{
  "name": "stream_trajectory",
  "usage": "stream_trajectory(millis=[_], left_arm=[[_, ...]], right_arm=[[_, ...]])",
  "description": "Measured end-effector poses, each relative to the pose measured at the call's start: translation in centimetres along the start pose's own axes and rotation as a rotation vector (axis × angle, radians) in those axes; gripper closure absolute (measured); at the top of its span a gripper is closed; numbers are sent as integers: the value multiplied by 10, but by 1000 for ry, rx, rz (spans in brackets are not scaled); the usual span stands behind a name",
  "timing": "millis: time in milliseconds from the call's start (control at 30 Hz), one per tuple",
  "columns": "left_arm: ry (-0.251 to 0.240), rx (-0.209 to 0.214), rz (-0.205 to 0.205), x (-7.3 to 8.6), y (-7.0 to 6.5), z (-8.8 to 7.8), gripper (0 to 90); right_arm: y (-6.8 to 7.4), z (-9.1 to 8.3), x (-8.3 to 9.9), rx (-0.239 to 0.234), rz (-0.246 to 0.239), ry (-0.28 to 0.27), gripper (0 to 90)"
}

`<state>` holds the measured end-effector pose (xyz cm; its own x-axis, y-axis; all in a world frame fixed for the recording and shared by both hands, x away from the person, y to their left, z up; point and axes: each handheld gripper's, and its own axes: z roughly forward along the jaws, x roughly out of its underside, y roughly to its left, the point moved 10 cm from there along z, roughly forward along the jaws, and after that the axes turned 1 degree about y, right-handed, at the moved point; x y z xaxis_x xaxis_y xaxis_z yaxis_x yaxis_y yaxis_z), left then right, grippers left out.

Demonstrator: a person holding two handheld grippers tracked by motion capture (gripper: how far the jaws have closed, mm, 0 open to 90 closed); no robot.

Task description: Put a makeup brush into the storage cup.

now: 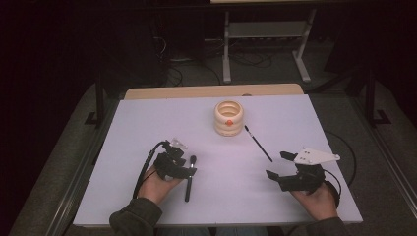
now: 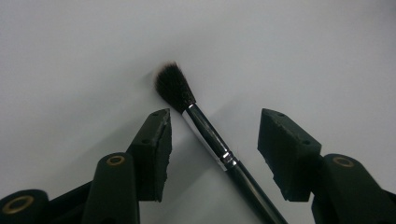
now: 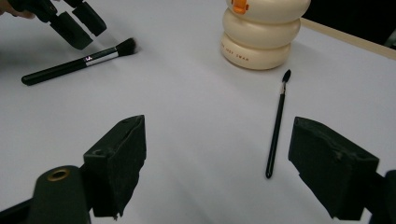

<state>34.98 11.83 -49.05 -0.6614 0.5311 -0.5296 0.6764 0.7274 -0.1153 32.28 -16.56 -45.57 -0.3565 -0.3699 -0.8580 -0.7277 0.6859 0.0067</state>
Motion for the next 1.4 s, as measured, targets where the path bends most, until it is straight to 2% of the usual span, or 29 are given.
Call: stream_trajectory(millis=[33,167,300,367,467,500,533,733,767,833,867,900,967,1000,1033,1100,1233,1400], left_arm=[[2,7,-18,0,-1,1,460],[14,6,-28,0,-2,4,496],[45,-11,-18,2,-2,9,529],[63,-6,-24,4,-3,11,545],[78,-10,-13,5,-6,14,565],[78,-10,-13,5,-6,14,567],[86,-15,5,6,-5,14,572],[112,-41,23,8,-7,19,602],[105,-43,10,7,-9,21,602],[115,-52,22,8,-8,21,613],[123,-88,33,9,-8,23,613],[132,-105,50,9,-8,23,639],[140,-108,61,9,-9,23,659],[142,-110,68,9,-9,23,738],[149,-112,76,9,-11,24,770],[176,-129,110,9,-11,23,776],[205,-121,122,8,-11,23,779],[191,-105,140,7,-10,22,784]], right_arm=[[0,0,0,-1,3,0,183],[1,0,0,-2,1,2,185],[2,0,0,-5,7,7,186],[2,1,0,-5,3,6,186],[3,0,0,-6,1,4,186],[3,0,-1,-6,-3,2,186],[3,-1,-1,-5,-7,1,186],[4,-1,0,-7,-6,6,186],[4,-1,0,-7,-6,6,186],[4,-1,-1,-6,-7,6,187],[4,-1,-1,-5,-9,5,188],[5,-1,-1,-5,-11,3,191],[5,-1,-1,-4,-12,3,191],[5,-1,-2,-5,-15,0,191],[6,-1,-2,-6,-13,4,191],[6,-1,-1,-7,-13,6,191],[6,0,-2,-6,-20,1,191],[8,0,-2,-11,-19,4,196]])
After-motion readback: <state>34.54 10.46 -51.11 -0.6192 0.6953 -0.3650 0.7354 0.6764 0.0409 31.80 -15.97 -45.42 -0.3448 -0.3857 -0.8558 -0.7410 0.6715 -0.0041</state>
